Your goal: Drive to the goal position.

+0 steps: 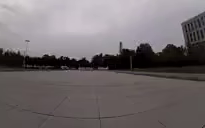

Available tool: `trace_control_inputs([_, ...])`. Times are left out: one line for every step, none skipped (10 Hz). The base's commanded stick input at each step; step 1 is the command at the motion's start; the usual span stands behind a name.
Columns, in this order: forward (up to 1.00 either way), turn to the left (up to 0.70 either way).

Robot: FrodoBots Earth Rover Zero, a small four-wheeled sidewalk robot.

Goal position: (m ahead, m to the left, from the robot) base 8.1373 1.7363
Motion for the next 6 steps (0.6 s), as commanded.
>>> trace_control_inputs([0.7,0.01])
trace_control_inputs([0.7,0.01])
trace_control_inputs([0.7,0.01])
trace_control_inputs([0.7,0.01])
trace_control_inputs([0.7,0.01])
trace_control_inputs([0.7,0.01])
